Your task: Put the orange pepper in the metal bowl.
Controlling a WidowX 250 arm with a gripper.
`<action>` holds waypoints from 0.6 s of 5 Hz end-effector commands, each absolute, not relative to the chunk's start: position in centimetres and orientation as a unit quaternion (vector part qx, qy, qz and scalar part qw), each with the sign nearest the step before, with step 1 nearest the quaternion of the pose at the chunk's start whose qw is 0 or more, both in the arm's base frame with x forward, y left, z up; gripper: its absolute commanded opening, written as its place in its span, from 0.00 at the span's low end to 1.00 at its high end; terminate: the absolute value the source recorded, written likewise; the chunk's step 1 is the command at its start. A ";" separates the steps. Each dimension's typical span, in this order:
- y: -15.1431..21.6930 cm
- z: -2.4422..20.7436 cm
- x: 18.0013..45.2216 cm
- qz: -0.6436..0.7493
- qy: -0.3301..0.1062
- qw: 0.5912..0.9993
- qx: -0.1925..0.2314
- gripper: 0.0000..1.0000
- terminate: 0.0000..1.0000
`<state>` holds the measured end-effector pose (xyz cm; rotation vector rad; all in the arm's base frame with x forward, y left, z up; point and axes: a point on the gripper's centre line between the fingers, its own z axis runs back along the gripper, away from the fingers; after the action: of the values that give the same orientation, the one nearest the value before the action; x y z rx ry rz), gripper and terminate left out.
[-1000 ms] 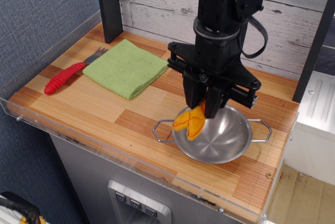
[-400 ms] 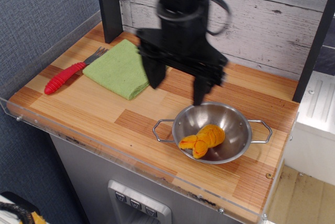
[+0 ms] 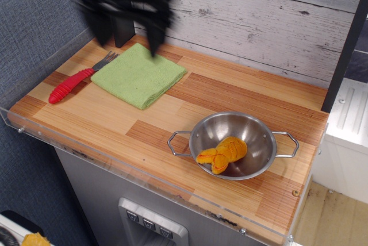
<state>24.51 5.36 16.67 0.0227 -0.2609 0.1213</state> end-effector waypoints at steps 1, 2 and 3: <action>9.4 15.5 26.7 0.002 -0.065 0.998 -0.007 1.00 0.00; 10.3 14.9 27.6 -0.022 -0.050 0.998 -0.014 1.00 0.00; 10.5 15.0 27.5 -0.056 -0.044 0.997 0.003 1.00 0.00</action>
<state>27.47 10.22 13.67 -0.0146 -0.0490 -0.1081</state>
